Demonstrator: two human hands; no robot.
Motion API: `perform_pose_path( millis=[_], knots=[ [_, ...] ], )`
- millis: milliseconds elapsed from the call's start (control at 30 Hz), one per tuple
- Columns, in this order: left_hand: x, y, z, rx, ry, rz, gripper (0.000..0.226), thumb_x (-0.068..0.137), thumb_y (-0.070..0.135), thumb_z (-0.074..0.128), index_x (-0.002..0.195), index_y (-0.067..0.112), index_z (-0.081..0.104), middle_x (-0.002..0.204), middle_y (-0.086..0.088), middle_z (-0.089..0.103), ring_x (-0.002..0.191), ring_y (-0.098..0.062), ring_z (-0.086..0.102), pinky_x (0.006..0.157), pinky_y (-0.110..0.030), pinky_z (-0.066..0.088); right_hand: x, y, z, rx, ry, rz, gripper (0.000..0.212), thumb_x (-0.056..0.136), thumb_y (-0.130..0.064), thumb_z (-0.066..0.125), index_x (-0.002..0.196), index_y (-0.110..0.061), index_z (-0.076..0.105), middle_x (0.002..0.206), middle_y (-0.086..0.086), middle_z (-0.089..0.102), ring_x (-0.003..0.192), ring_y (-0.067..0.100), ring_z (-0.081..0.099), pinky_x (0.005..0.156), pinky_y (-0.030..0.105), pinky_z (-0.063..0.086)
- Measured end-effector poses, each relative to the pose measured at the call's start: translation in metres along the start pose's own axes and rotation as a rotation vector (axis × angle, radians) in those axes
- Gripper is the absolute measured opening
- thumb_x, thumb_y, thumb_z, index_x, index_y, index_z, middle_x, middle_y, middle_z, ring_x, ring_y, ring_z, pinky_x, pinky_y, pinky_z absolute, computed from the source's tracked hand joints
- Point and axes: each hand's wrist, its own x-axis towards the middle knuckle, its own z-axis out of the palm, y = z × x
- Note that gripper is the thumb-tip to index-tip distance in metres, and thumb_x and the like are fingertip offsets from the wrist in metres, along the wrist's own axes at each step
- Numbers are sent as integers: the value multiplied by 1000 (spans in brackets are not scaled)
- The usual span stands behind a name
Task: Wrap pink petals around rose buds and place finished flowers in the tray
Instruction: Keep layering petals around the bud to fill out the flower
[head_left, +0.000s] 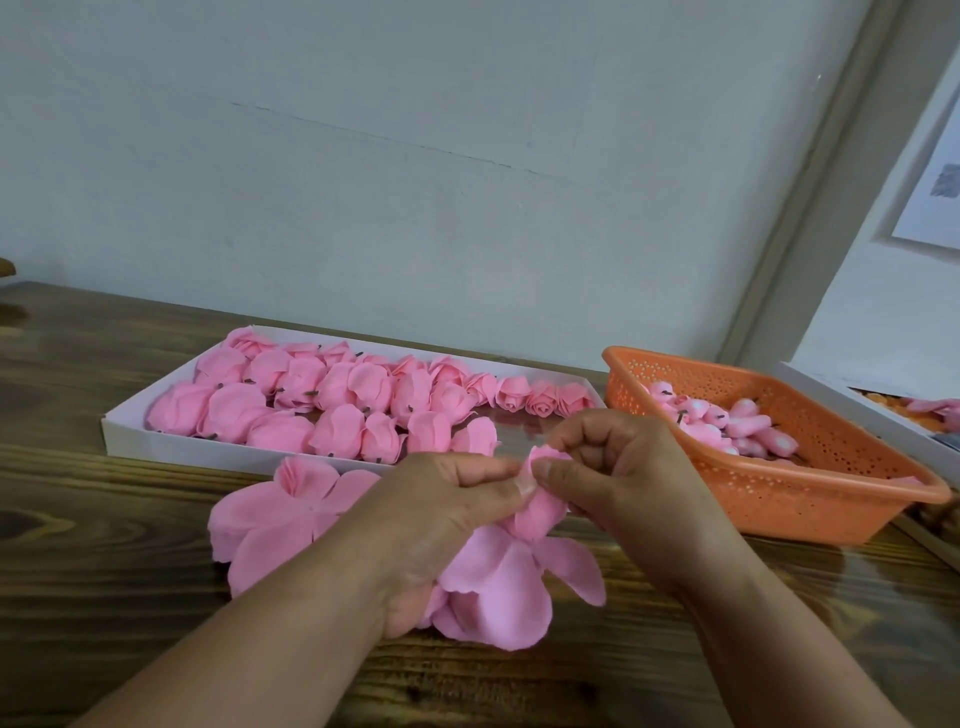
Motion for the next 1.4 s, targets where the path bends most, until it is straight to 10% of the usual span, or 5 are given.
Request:
perform_pose_path(
  millis=[400, 667, 900, 1100, 1400],
  knots=[
    [5, 3, -5, 59, 31, 28, 22, 91, 26, 61, 98, 11, 76, 98, -15, 73, 98, -32, 67, 92, -44, 52, -1, -3, 3, 99, 130, 34, 23, 82, 4, 63, 64, -11, 64, 44, 1, 56, 36, 7, 45, 36, 18, 36],
    [4, 7, -9, 68, 16, -2, 54, 71, 61, 58, 90, 14, 76, 83, -10, 75, 73, -19, 71, 70, -32, 58, 5, 2, -16, 247, 392, 71, 15, 83, 3, 61, 69, 1, 59, 42, 3, 50, 34, 10, 36, 35, 18, 32],
    [2, 3, -5, 242, 126, 127, 25, 88, 21, 63, 66, 13, 72, 61, 1, 68, 54, -5, 61, 53, -18, 49, 3, 4, 0, 64, 310, 7, 16, 79, 4, 63, 65, -4, 62, 42, 3, 53, 36, 9, 41, 36, 18, 34],
    [-3, 4, 1, 215, 79, 255, 26, 88, 21, 60, 78, -1, 69, 84, -25, 68, 74, -30, 64, 83, -46, 53, 3, 3, -1, 15, 305, -5, 20, 80, 3, 64, 64, -9, 63, 43, 3, 55, 37, 7, 44, 37, 16, 35],
    [3, -4, 0, 229, 101, 338, 28, 90, -2, 58, 88, 21, 75, 81, 8, 75, 77, -1, 70, 65, -10, 51, 2, 2, 3, 8, 291, -15, 26, 78, 3, 63, 57, -13, 62, 43, 2, 55, 36, 5, 44, 37, 15, 34]
  ],
)
